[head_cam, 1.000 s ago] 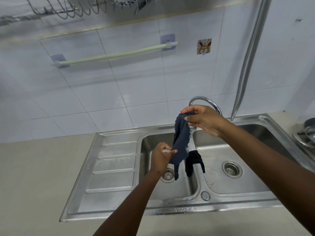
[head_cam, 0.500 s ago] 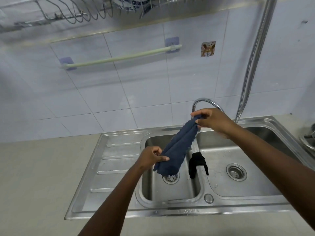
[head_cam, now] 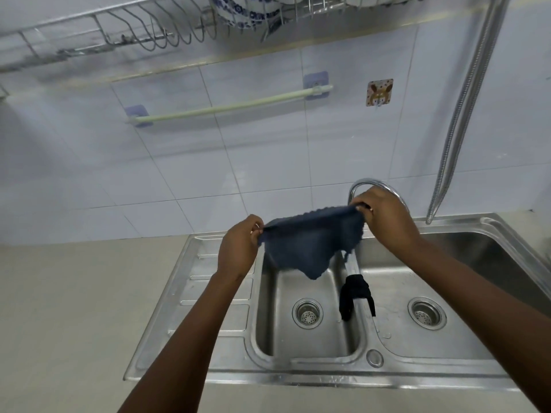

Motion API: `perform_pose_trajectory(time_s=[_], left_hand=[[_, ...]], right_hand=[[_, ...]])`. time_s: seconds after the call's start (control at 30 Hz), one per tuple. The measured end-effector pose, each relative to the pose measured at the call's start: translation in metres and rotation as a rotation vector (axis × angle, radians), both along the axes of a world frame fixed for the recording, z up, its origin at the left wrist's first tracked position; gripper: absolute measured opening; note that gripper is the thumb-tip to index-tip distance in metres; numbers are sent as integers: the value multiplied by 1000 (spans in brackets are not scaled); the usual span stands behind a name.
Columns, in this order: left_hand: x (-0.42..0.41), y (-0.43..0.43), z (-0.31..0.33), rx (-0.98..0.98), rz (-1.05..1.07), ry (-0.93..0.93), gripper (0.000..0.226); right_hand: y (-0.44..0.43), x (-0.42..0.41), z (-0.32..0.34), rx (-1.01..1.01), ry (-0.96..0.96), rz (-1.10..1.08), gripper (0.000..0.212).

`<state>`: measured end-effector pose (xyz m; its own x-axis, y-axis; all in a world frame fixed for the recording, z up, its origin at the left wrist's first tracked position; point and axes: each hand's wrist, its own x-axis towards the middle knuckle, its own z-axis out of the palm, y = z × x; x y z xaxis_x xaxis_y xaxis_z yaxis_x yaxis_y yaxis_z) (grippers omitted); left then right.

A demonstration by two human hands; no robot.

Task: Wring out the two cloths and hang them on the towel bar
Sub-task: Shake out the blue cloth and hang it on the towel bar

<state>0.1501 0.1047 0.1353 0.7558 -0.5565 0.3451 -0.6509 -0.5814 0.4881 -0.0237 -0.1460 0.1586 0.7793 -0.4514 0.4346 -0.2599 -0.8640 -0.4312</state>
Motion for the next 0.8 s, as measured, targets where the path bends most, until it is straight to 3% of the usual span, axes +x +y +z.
perform_pose_trajectory(time_s=[0.07,0.2,0.33,0.57,0.8], left_hand=[[0,1,-4,-41,47,-32,12],[-9,-2,-3,-311,152,-37,18],[-13,-5,-3,-375,207,-2,17],[3,14,-14,-156,198,-67,11],[62,42,24,377,54,-125,14]], right_hand=[[-2,0,-11,52,121,-30,12],[3,5,-19,66,-51,-89,9],[9,9,-20,45,-122,-76,12],[11,9,-29,14,-32,-54,12],[18,56,16,-99,220,-11,16]])
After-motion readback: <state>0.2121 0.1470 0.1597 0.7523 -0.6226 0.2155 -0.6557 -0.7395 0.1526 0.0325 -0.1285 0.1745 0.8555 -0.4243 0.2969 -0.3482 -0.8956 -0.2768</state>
